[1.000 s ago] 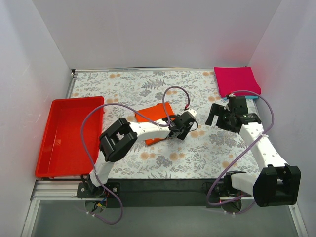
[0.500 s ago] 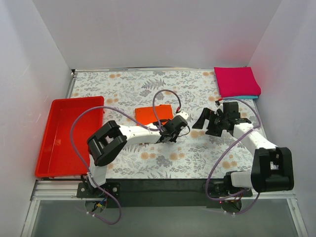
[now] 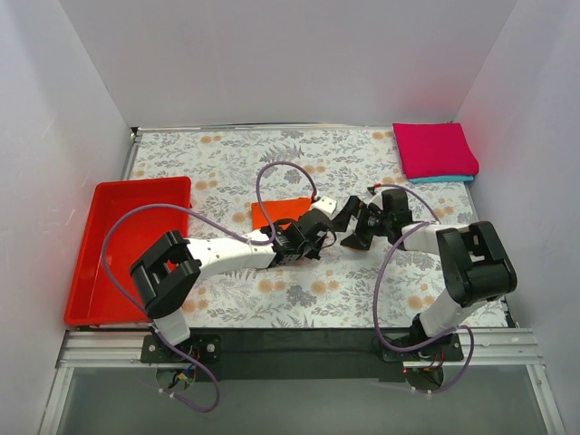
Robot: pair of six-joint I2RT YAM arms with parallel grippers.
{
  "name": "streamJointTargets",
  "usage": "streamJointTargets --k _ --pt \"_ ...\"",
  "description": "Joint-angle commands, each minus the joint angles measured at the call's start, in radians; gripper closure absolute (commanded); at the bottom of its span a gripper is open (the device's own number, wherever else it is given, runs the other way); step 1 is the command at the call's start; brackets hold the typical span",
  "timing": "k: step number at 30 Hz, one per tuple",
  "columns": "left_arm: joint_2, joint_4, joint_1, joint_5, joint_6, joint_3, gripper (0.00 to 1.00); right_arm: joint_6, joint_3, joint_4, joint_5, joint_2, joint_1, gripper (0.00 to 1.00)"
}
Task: Fold and stack the t-shirts
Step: Neatly place the folded tshirt to the corner
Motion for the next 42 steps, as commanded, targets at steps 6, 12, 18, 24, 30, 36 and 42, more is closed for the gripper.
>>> streamJointTargets --k 6,12,18,24,30,36,42 --pt "-0.049 0.022 -0.001 0.017 -0.035 -0.012 1.0 0.101 0.11 0.181 -0.02 0.207 0.105 0.02" --pt "-0.072 0.032 -0.001 -0.023 -0.064 -0.018 1.0 0.129 0.182 0.2 -0.014 0.321 0.191 0.05" --pt "-0.085 0.047 -0.001 -0.029 -0.076 -0.026 1.0 0.118 0.24 0.203 -0.031 0.382 0.209 0.18" --pt "-0.061 0.053 -0.001 0.025 -0.104 -0.011 1.0 0.069 0.307 0.2 -0.064 0.427 0.211 0.51" --pt "-0.062 0.023 0.004 -0.009 -0.128 0.0 0.71 -0.033 0.35 0.124 -0.074 0.422 0.16 0.99" --pt "-0.101 -0.059 0.083 -0.006 -0.194 0.043 0.3 -0.387 0.559 -0.217 -0.002 0.438 0.073 0.99" --pt "-0.208 -0.158 0.261 0.056 -0.24 0.028 0.16 -0.796 0.866 -0.66 0.277 0.473 -0.002 0.99"
